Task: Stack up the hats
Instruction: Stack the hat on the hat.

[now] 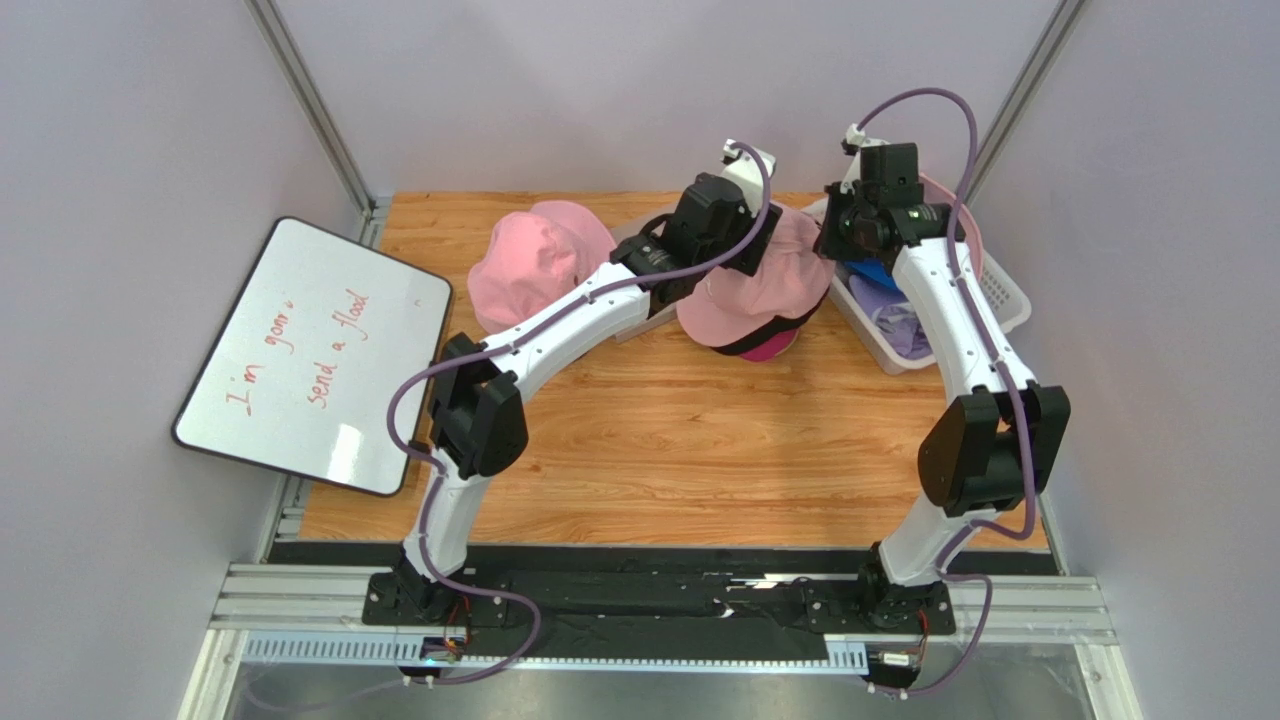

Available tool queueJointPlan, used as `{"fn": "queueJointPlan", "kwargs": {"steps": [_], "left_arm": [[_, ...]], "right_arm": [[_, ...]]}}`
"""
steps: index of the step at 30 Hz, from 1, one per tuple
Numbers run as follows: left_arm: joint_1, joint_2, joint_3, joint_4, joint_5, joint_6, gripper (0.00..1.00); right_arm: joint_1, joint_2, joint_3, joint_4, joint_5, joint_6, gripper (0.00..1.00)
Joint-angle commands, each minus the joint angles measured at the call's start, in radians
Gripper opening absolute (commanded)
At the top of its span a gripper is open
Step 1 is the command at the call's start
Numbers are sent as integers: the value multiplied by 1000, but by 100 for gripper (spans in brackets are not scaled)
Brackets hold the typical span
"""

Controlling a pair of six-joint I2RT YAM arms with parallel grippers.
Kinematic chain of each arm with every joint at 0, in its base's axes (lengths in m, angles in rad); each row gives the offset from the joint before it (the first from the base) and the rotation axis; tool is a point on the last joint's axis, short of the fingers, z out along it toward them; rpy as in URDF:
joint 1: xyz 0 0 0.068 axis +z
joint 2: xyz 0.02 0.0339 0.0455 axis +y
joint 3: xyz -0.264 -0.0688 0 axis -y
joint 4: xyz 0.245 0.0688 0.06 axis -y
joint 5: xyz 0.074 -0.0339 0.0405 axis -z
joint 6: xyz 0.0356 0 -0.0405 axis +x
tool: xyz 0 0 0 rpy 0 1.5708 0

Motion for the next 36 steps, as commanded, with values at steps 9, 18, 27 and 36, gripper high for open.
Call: {"fn": "queueJointPlan", "kwargs": {"steps": [9, 18, 27, 36], "left_arm": [[32, -74, -107, 96, 197, -48, 92], [46, -67, -52, 165, 287, -115, 94], [77, 11, 20, 172, 310, -147, 93], [77, 11, 29, 168, 342, -117, 93]], "right_arm": [[-74, -35, -113, -19, 16, 4, 0], [-74, -28, -128, 7, -10, 13, 0], [-129, -132, -142, -5, -88, 19, 64], [-197, -167, -139, 28, -149, 21, 50]]}}
